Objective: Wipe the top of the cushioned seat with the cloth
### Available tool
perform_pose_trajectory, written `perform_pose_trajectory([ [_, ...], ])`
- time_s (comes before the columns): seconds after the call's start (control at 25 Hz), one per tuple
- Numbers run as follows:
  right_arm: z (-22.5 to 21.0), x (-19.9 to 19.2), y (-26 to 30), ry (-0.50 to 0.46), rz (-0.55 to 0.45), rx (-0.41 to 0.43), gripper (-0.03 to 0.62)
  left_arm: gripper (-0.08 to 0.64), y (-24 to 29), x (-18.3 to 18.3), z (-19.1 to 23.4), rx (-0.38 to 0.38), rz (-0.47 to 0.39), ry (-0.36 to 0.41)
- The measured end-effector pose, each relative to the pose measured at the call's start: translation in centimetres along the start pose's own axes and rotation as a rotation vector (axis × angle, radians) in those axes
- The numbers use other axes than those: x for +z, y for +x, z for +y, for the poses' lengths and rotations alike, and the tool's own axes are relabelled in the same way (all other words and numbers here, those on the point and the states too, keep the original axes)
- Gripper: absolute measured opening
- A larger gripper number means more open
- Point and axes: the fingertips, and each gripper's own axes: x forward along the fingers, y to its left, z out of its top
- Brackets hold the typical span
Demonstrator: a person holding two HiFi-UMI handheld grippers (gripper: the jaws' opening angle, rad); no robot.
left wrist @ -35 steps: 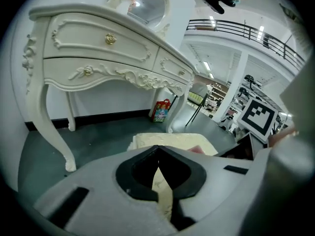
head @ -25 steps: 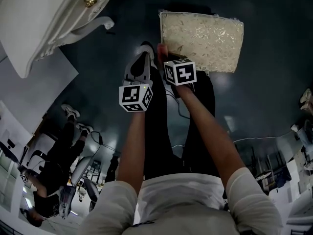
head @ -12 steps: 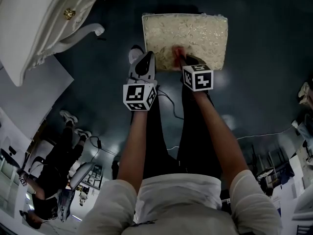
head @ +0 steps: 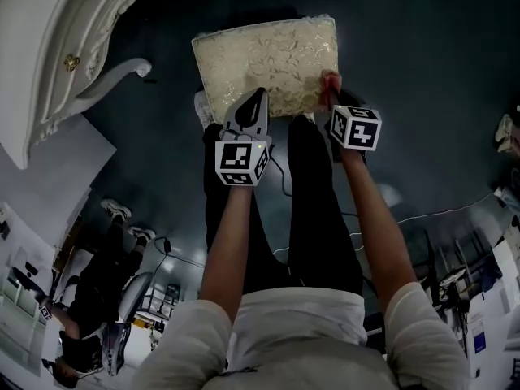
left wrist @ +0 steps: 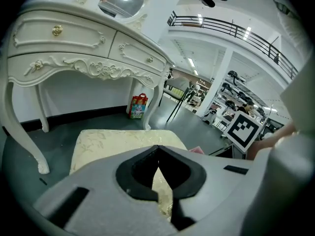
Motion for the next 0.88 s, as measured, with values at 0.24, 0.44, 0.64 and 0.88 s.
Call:
perform_pose_trajectory([
  [0.24, -3.8, -1.2, 0.9, 0.065, 0.020, -0.052, 0.025, 0.014, 1.4, 0.5, -1.8, -0.021, -0.006, 0.007],
  [0.44, -3.8, -1.0, 0.3, 0.104, 0.004, -0.051, 0.025, 0.014, 0.4, 0.7, -0.8, -0.003, -0.014, 0.004],
  [0.64, 2.3, 0.4, -1.5, -0.023, -0.048, -0.015, 0.025, 0.014, -2.5, 1.0, 3.3, 0.052, -0.027, -0.018],
  [0.88, 17.8, -1.9, 0.1, -0.126, 0.004, 0.261, 0.025, 0.014, -7.0, 0.9, 9.5, 0.155, -0.047, -0.057],
])
